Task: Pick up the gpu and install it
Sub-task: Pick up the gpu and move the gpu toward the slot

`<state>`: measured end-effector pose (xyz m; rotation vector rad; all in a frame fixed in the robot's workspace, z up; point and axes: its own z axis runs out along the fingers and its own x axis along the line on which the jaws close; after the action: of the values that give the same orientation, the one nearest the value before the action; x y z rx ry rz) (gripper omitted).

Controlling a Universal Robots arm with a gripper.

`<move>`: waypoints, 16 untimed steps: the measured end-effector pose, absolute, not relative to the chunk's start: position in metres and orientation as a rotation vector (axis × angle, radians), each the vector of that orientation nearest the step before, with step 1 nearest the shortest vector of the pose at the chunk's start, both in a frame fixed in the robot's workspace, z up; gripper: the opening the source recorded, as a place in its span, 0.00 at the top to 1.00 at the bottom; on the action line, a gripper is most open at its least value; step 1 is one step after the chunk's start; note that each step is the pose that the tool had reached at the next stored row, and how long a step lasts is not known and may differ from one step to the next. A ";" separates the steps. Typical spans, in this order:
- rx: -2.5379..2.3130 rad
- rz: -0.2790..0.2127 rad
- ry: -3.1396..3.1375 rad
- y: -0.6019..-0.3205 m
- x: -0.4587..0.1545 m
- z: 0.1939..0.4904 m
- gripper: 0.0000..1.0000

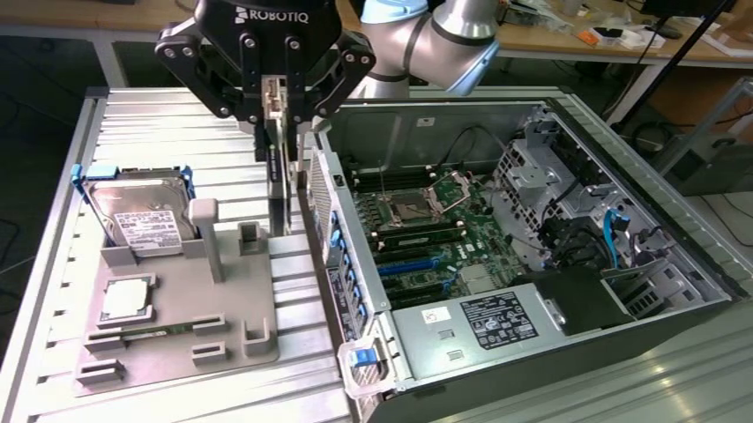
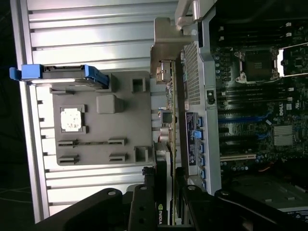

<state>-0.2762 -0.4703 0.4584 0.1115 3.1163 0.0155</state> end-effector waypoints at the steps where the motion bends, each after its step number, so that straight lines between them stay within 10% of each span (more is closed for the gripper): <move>1: 0.111 0.015 3.116 -0.470 -0.275 0.458 0.73; 16: 0.112 0.015 3.116 -0.470 -0.262 0.458 0.73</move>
<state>-0.2619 -0.4703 0.4584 0.1115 3.1163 0.0154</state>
